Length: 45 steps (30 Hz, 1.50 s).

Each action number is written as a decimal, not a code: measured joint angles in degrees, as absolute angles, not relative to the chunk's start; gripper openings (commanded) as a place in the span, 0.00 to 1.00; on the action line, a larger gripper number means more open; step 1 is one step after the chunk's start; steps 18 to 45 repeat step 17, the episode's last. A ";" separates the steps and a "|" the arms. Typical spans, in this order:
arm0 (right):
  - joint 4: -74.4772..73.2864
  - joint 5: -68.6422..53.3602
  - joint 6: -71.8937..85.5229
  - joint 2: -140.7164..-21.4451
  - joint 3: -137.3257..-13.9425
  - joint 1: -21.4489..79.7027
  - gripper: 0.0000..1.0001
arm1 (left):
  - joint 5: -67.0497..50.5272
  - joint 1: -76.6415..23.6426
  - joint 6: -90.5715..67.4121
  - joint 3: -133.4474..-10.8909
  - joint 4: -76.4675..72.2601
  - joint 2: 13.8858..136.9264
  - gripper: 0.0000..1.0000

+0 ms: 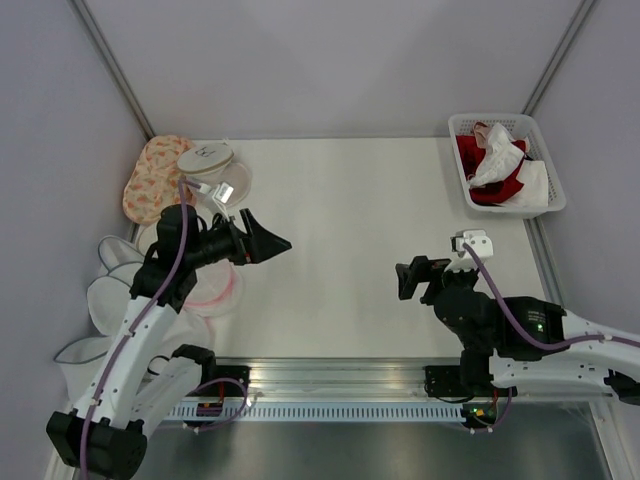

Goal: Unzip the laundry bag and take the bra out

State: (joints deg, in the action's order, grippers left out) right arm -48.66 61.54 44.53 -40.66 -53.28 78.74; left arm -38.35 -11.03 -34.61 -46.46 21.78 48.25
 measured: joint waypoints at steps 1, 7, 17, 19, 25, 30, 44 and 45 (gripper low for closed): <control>-48.01 60.66 44.25 -39.86 -53.41 78.74 0.98 | -38.92 -12.53 -34.54 -47.29 21.76 47.99 1.00; -44.51 54.94 43.48 -36.88 -53.63 78.74 0.98 | -40.75 -17.23 -34.17 -50.00 21.74 47.07 1.00; -40.69 49.30 42.96 -39.75 -53.63 78.74 0.98 | -43.07 -18.50 -33.34 -50.30 21.78 47.09 1.00; -40.69 49.30 42.96 -39.75 -53.63 78.74 0.98 | -43.07 -18.50 -33.34 -50.30 21.78 47.09 1.00; -40.69 49.30 42.96 -39.75 -53.63 78.74 0.98 | -43.07 -18.50 -33.34 -50.30 21.78 47.09 1.00; -40.69 49.30 42.96 -39.75 -53.63 78.74 0.98 | -43.07 -18.50 -33.34 -50.30 21.78 47.09 1.00; -40.69 49.30 42.96 -39.75 -53.63 78.74 0.98 | -43.07 -18.50 -33.34 -50.30 21.78 47.09 1.00; -40.69 49.30 42.96 -39.75 -53.63 78.74 0.98 | -43.07 -18.50 -33.34 -50.30 21.78 47.09 1.00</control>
